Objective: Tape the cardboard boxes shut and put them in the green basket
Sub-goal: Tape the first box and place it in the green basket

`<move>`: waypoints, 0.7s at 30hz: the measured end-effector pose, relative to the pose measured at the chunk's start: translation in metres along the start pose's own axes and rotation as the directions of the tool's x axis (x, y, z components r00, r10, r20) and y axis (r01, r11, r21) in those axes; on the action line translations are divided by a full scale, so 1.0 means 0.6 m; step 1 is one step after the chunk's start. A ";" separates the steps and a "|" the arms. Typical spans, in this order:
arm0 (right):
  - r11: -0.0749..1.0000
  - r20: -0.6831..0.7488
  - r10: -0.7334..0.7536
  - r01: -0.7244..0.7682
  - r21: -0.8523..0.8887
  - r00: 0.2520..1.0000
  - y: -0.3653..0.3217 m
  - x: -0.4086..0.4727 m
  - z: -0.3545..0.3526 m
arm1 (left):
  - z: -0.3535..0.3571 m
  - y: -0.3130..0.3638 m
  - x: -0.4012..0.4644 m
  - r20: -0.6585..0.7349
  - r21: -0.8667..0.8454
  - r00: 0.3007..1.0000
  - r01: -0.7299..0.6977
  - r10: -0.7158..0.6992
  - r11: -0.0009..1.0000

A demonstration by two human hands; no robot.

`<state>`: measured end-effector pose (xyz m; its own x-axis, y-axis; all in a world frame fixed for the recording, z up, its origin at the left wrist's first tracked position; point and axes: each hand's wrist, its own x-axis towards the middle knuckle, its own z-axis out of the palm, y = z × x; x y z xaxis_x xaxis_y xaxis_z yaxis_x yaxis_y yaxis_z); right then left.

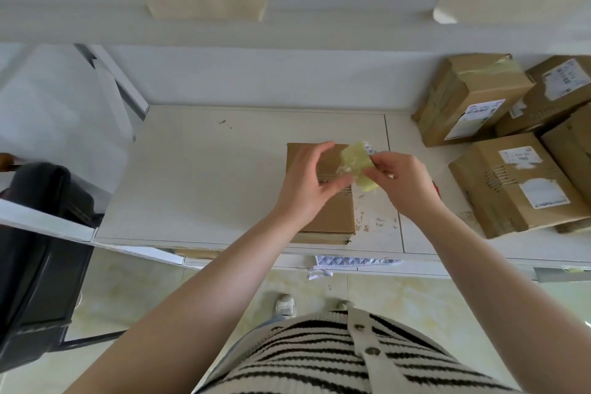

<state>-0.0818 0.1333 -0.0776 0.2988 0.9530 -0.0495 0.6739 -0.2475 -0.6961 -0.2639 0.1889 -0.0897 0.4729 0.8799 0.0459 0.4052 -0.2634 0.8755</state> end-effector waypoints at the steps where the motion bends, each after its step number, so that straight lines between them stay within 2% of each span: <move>1: 0.999 0.023 -0.035 0.035 0.004 0.999 -0.017 -0.004 -0.002 | 0.000 0.012 0.003 -0.012 -0.037 1.000 0.009 -0.010 0.999; 4: 0.998 0.062 -0.059 0.057 0.034 0.996 -0.046 -0.017 -0.005 | -0.008 0.032 0.010 -0.095 -0.157 0.991 0.081 -0.097 0.984; 8: 0.997 0.078 -0.076 0.075 0.011 0.994 -0.052 -0.027 -0.004 | -0.028 0.033 0.018 -0.079 -0.299 0.979 0.155 -0.186 0.942; 12: 0.973 0.206 -0.165 0.126 0.192 0.965 -0.055 -0.039 0.003 | -0.051 0.034 0.024 -0.048 -0.371 0.939 0.300 -0.341 0.879; 14: 0.976 0.208 -0.204 0.181 0.125 0.956 -0.042 -0.036 -0.007 | -0.079 0.032 0.026 -0.006 -0.500 0.917 0.343 -0.399 0.795; 17: 0.989 0.125 -0.133 0.140 -0.055 0.983 0.010 -0.027 -0.040 | -0.151 0.013 0.033 -0.077 -0.703 0.890 0.272 -0.450 0.657; 19: 0.993 0.083 -0.078 0.085 -0.083 0.994 0.037 -0.024 -0.059 | -0.191 -0.003 0.029 -0.106 -0.719 0.883 0.250 -0.457 0.649; 21: 0.993 0.067 -0.079 0.084 -0.080 0.995 0.048 -0.018 -0.065 | -0.198 -0.015 0.021 -0.067 -0.691 0.890 0.285 -0.451 0.665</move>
<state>-0.0389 0.1088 -0.0692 0.1986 0.9792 -0.0423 0.7487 -0.1794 -0.6382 -0.3548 0.2496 -0.0399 0.1852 0.9285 -0.3217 -0.1368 0.3486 0.9272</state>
